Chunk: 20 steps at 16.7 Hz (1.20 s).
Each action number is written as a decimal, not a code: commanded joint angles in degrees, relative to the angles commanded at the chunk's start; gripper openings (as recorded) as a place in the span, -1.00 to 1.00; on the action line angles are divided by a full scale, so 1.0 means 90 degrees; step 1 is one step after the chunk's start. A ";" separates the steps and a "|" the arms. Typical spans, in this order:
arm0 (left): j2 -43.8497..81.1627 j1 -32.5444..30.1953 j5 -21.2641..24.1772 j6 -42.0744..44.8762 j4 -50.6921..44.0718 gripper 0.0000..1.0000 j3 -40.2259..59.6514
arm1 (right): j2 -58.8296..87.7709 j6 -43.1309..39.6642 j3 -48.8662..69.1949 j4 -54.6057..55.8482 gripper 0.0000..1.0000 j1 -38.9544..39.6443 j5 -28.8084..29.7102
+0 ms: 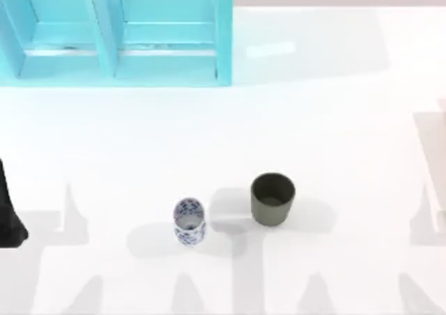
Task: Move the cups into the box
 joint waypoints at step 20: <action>0.0000 0.0000 0.0000 0.0000 0.0000 1.00 0.0000 | 0.7593 0.2837 0.6991 -0.4982 1.00 0.3020 0.0121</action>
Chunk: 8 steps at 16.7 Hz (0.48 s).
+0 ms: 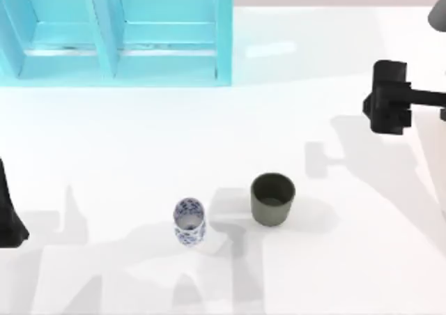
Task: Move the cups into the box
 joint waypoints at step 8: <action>0.0000 0.0000 0.0000 0.0000 0.0000 1.00 0.0000 | 0.4643 0.1822 0.4536 -0.3039 1.00 0.1683 -0.0033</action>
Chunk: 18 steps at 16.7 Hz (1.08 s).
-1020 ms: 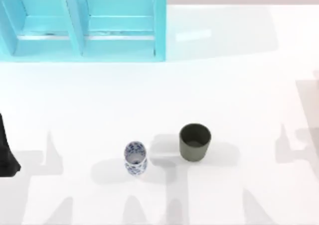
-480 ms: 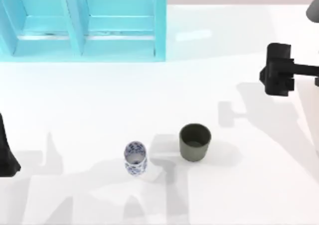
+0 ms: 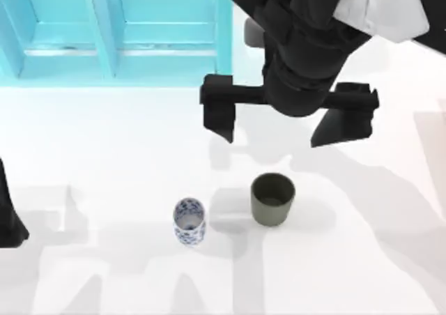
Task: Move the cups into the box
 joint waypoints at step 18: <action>0.0000 0.0000 0.0000 0.0000 0.0000 1.00 0.0000 | 0.2617 0.1131 0.2743 -0.1385 1.00 0.0952 -0.0064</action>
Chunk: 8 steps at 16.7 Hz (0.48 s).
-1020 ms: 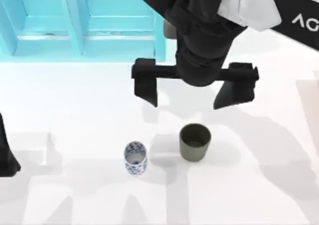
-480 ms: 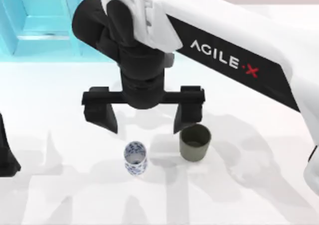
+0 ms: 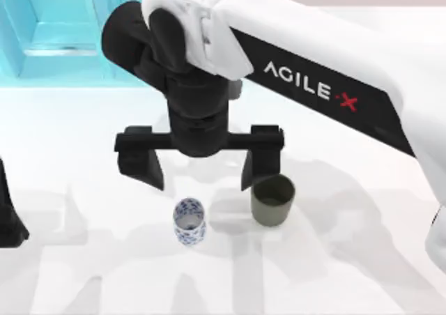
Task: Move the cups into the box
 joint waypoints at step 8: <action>0.0000 0.0000 0.0000 0.0000 0.0000 1.00 0.0000 | 0.0036 0.0032 -0.2109 0.2140 1.00 0.0033 0.0000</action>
